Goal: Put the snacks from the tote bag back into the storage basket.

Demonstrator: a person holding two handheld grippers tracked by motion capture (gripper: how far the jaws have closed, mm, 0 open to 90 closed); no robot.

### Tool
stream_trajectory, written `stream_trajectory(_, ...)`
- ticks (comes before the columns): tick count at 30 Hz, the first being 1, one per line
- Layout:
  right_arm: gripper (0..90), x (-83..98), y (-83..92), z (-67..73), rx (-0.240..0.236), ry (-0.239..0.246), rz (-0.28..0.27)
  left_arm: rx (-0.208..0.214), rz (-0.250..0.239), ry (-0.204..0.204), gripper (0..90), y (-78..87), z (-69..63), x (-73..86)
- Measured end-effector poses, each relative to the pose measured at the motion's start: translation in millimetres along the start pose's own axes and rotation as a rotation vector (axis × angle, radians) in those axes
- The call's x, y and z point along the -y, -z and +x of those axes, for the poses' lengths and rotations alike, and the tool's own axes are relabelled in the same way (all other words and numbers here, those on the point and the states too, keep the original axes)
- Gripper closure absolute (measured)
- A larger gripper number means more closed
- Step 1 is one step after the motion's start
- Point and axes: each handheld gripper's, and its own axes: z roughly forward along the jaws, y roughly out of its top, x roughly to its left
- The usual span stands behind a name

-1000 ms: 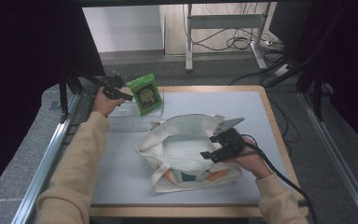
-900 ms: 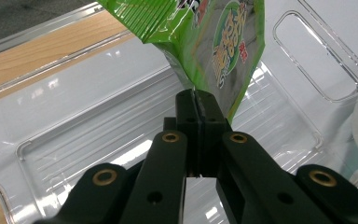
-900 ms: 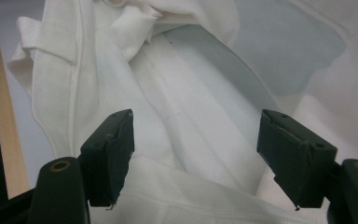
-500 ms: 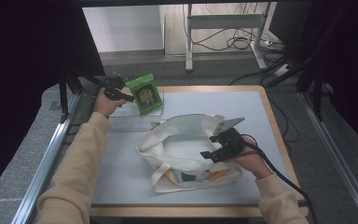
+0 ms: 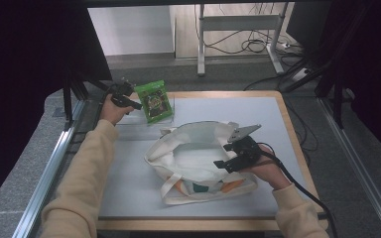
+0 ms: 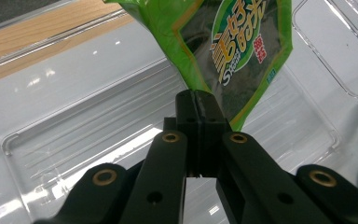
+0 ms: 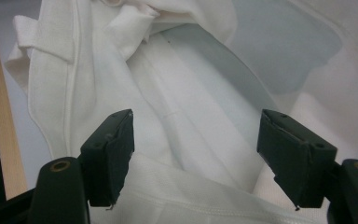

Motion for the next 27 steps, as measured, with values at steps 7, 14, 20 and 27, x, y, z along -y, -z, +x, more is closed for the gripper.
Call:
stream_trajectory(7, 27.5, -0.2, 0.0, 0.4, 0.000, 0.001, 0.001, -0.048, 0.037, 0.039, 90.0, -12.3, -1.5, -7.1)
stream_trajectory(14, 27.4, 0.4, 0.0, -1.2, 0.002, -0.001, 0.005, -0.049, 0.042, 0.040, 90.0, -16.0, 0.4, -6.5)
stream_trajectory(20, 27.4, 0.0, 1.7, -1.2, 0.005, -0.002, -0.002, -0.049, 0.046, 0.027, 90.0, -22.3, -8.5, -13.4)
stream_trajectory(27, 27.5, 0.3, 0.8, -0.9, 0.002, 0.002, 0.003, -0.049, 0.047, 0.025, 89.9, -23.6, -7.9, -16.6)
